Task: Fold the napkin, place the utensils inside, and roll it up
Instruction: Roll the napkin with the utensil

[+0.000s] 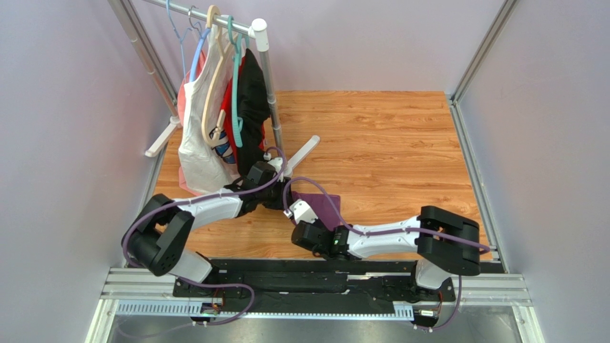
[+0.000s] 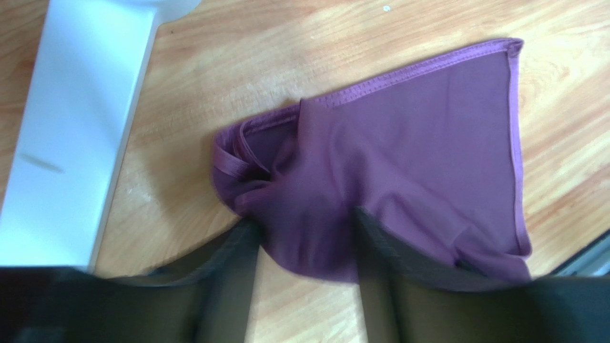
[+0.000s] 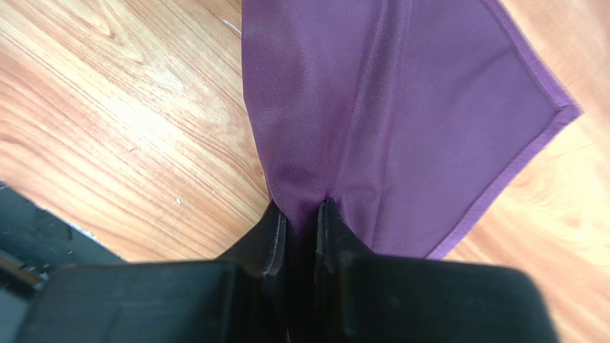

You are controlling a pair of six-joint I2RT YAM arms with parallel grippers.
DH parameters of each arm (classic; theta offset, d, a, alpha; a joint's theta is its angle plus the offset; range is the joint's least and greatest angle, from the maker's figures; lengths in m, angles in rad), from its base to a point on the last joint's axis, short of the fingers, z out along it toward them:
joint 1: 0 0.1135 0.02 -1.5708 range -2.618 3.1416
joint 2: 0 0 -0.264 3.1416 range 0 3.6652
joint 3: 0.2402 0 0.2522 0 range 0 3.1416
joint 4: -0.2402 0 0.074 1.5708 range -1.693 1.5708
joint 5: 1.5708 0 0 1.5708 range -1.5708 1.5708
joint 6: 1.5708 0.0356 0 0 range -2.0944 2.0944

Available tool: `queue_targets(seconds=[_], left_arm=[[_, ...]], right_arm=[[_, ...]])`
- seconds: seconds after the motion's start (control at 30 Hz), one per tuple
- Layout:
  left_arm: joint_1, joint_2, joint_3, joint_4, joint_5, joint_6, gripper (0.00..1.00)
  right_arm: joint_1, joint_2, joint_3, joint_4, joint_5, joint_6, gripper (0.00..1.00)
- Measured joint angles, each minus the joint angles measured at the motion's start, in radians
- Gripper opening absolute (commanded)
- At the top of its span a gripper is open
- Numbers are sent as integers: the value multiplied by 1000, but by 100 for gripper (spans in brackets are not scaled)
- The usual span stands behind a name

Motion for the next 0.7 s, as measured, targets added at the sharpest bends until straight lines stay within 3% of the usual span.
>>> queue_targets(seconds=[0.07, 0.27, 0.47, 0.7], left_arm=[[-2, -40, -14, -15, 1, -8, 71], [-2, -188, -69, -30, 1, -17, 76], [-2, -319, -183, 17, 17, 4, 77], [-9, -358, -235, 101, 66, 42, 77]], right_arm=[[-19, -41, -51, 47, -47, 29, 0], [-96, -132, -158, 165, -214, 83, 0], [-245, -202, -254, 285, -480, 108, 0], [-386, -218, -313, 360, -740, 128, 0]])
